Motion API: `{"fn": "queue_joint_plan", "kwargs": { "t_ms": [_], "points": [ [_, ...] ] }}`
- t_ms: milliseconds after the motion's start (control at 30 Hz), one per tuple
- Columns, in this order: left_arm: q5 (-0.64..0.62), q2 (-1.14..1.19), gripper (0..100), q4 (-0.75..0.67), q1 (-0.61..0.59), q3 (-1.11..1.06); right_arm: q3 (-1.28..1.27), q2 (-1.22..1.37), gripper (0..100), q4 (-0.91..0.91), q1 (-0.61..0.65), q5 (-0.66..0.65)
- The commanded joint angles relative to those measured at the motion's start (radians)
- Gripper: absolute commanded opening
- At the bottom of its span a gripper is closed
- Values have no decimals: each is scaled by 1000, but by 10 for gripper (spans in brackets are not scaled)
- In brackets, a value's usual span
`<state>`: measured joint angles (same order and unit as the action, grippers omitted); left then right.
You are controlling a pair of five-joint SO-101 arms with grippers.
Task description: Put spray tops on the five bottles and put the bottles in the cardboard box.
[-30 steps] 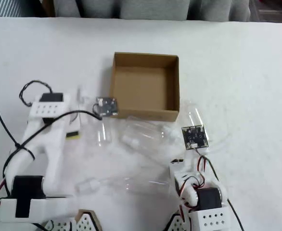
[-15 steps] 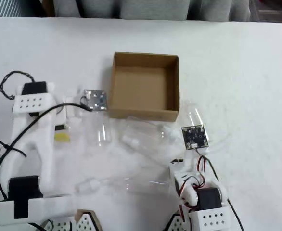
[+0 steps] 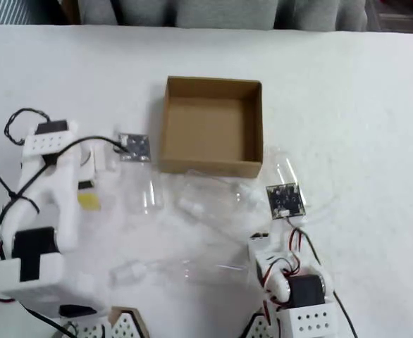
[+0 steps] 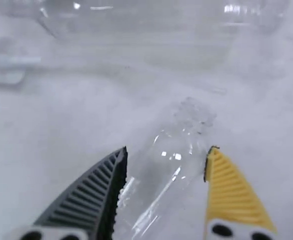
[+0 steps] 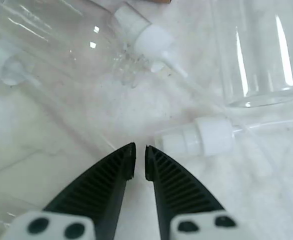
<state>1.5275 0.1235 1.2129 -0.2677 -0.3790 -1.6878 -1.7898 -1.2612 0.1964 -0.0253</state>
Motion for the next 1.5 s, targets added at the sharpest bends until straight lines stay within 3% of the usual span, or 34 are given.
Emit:
{"fn": "queue_joint_plan", "kwargs": {
  "t_ms": [0,200,367,500,633,833,900,1200,1467],
  "points": [
    [9,81,236,-68,-27,32,-3,-10,17,-4,-1,-9],
    [-49,157,162,-95,-28,37,-3,-10,18,-4,1,-9],
    [-371,156,159,-123,-61,92,-3,-10,17,-4,1,-9],
    [-612,127,158,-46,-73,157,-3,-10,17,-4,1,-9],
    [-950,107,158,32,-70,207,-3,-10,17,-4,-2,-9],
    [-1674,108,162,34,-70,253,-3,-10,17,-4,-4,-9],
    [-1777,108,170,21,-68,253,-3,-10,17,-4,-5,-9],
    [-1774,87,343,55,-53,253,-3,-10,17,-4,-2,-9],
    [-1505,-27,343,195,-51,245,-3,-10,17,-4,1,-9]
  ]
}}
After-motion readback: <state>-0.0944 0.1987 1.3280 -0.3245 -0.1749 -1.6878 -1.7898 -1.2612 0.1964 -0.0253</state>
